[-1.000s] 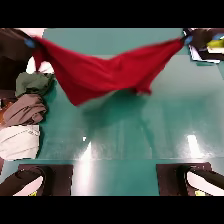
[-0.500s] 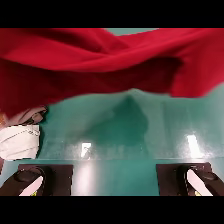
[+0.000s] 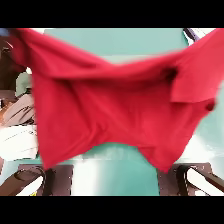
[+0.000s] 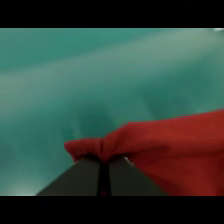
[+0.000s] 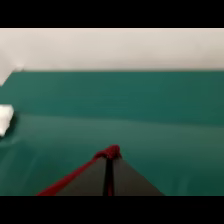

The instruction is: Fold the shirts.

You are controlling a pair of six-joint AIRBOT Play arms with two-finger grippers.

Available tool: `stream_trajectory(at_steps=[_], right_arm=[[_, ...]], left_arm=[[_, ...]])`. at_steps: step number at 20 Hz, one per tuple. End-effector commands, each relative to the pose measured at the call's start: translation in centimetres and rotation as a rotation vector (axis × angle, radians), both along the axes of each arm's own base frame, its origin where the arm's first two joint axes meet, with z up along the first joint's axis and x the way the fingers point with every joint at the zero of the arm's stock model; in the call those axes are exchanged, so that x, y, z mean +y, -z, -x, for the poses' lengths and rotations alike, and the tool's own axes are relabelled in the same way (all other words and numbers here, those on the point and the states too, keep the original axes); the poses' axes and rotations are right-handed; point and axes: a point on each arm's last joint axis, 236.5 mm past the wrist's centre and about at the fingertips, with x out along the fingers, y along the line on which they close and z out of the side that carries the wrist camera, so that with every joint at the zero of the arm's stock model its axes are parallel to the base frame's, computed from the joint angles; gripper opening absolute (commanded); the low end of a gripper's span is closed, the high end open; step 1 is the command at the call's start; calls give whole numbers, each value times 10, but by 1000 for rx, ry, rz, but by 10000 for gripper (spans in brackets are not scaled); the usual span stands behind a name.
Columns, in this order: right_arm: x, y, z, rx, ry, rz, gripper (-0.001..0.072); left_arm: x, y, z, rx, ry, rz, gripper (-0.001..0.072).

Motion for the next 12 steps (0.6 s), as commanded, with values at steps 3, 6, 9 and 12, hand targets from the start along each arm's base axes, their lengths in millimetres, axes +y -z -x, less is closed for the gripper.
stream_trajectory(at_steps=[3, 6, 9, 12], right_arm=[[24, 201, -83, 447, -41, 89, 13], [38, 262, -126, 473, -31, 82, 16], [42, 302, -144, 534, -37, 78, 64], [33, 301, -145, 586, -48, 83, 439]], left_arm=[[-6, 207, -73, 405, -46, -93, 22], [-5, 271, -110, 458, -87, -115, 46], [-2, 295, -131, 470, -134, -94, 499], [36, 286, -132, 508, -198, -90, 500]])
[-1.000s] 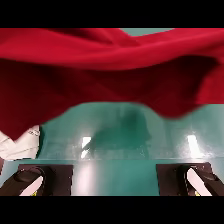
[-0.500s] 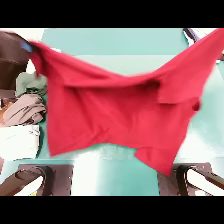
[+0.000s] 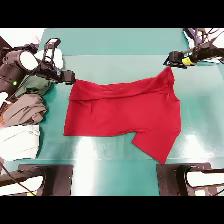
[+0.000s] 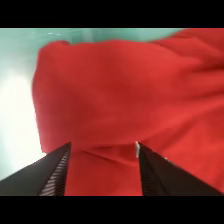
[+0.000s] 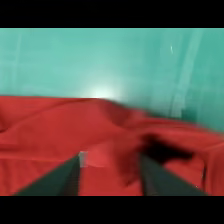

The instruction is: Fold the shirts.

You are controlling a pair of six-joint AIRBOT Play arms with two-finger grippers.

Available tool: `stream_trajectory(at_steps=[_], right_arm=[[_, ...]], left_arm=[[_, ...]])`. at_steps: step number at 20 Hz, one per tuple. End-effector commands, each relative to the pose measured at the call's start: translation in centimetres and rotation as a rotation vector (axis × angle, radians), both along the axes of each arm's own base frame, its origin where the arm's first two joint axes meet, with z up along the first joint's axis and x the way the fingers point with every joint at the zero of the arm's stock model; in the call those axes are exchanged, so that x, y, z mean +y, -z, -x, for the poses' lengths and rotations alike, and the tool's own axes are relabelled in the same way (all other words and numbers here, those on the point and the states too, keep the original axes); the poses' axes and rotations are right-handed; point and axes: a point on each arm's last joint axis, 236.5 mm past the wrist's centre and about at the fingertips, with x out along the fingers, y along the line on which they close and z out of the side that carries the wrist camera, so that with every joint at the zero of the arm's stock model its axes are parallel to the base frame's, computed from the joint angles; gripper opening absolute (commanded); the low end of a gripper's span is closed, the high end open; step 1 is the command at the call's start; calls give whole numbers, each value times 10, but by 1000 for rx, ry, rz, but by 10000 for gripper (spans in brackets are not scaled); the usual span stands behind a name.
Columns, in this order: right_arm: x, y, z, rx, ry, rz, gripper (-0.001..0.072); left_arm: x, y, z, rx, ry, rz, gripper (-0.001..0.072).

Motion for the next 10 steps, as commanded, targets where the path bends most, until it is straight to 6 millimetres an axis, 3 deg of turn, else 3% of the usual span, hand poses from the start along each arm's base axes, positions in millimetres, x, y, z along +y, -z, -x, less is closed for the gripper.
stream_trajectory(at_steps=[1, 4, 6, 8, 10], right_arm=[[-8, 10, -3, 59, -9, 16, 438], [-20, -21, 13, 73, -27, 29, 432], [-21, -40, 23, 43, -51, 46, 431], [-20, -58, 30, 8, -57, 52, 431], [-16, -75, 37, -29, -65, 57, 431]], left_arm=[[47, 4, -2, 67, -91, -13, 500], [106, 6, 33, 218, -163, -28, 499], [123, 27, 62, 328, -186, -1, 499], [115, 59, 93, 420, -187, 80, 499], [94, 89, 135, 509, -136, 145, 499]])
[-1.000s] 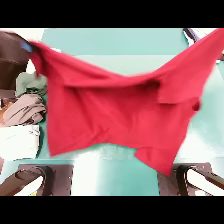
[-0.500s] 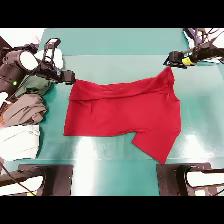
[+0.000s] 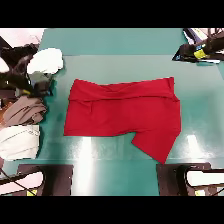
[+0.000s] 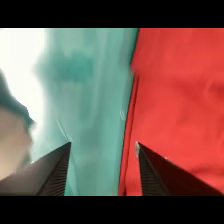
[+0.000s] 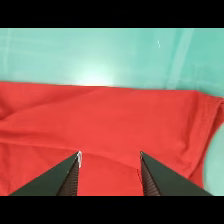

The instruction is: Fold the shirts.

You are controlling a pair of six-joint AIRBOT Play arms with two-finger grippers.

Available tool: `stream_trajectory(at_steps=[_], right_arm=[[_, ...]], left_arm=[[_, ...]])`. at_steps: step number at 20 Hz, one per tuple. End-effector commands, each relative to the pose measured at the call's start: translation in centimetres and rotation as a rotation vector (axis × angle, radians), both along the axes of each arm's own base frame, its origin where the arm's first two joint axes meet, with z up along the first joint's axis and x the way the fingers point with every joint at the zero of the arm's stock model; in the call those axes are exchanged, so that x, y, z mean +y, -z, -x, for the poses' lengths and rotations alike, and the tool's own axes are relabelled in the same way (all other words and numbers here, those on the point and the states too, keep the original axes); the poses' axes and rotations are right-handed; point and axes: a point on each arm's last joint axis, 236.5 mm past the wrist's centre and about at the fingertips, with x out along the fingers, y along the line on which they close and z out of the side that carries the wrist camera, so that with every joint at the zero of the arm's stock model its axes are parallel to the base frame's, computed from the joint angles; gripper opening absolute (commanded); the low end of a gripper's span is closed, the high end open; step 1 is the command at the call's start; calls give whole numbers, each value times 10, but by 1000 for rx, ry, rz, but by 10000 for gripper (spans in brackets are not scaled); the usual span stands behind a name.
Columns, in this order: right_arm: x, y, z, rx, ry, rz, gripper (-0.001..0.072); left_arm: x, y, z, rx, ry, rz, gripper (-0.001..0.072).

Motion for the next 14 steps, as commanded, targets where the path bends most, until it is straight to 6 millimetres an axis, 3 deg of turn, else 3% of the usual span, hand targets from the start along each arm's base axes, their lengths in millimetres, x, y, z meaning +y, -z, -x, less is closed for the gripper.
stream_trajectory(at_steps=[1, 4, 8, 11, 14], right_arm=[[3, -29, 16, -47, -21, 12, 431], [3, -43, 22, -78, -21, 15, 431], [4, -43, 28, -64, -28, 16, 431], [4, -42, 29, -56, -31, 17, 431], [4, -40, 32, -42, -35, 18, 431]], left_arm=[[-29, 42, 70, 145, 44, 160, 499], [-47, 71, 110, 197, 49, 221, 499], [-62, 94, 137, 253, 44, 278, 499], [-63, 100, 138, 248, 24, 282, 499], [-77, 96, 130, 219, 21, 316, 498]])
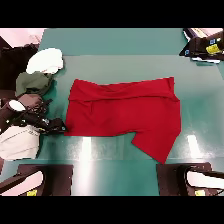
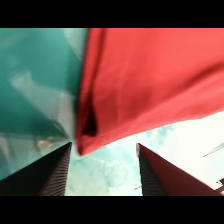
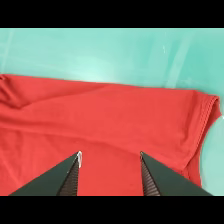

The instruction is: Fold the shirts.

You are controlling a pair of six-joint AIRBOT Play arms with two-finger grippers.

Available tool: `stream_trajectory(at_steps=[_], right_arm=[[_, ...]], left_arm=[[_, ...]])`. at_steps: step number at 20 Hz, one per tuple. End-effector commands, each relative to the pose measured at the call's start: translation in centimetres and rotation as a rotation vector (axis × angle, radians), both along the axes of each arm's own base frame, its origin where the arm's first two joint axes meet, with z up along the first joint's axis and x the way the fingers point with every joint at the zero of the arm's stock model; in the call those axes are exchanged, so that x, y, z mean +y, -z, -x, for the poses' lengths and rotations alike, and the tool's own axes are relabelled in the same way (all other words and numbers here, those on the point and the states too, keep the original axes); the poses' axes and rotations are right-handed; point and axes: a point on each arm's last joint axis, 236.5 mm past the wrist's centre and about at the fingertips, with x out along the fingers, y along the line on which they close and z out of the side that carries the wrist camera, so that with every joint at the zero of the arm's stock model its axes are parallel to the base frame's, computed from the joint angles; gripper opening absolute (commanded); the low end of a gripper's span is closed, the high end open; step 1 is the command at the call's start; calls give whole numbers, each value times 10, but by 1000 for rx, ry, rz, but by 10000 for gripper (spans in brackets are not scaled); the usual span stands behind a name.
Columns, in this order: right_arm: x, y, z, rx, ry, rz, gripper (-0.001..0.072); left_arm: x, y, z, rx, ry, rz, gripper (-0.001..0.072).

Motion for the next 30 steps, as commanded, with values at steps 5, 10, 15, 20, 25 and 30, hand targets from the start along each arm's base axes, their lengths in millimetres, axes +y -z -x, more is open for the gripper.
stream_trajectory(at_steps=[5, 10, 15, 20, 25, 30], right_arm=[[-8, 14, 26, 121, -15, 14, 431], [-39, 70, 74, 333, 54, -14, 431], [-71, 199, 169, 550, 246, -109, 431], [-77, 271, 227, 616, 431, -291, 431], [-65, 294, 226, 656, 470, -447, 429], [-70, 294, 210, 590, 491, -454, 207]], left_arm=[[-21, 4, -11, -51, -8, 6, 21], [-19, -14, -23, -120, 2, -7, 20], [-17, -57, -37, -278, 10, -27, 21], [-19, -60, -34, -275, 11, -15, 21], [-20, -60, -32, -260, 3, -12, 21], [-20, -60, -32, -260, 3, -12, 21]])
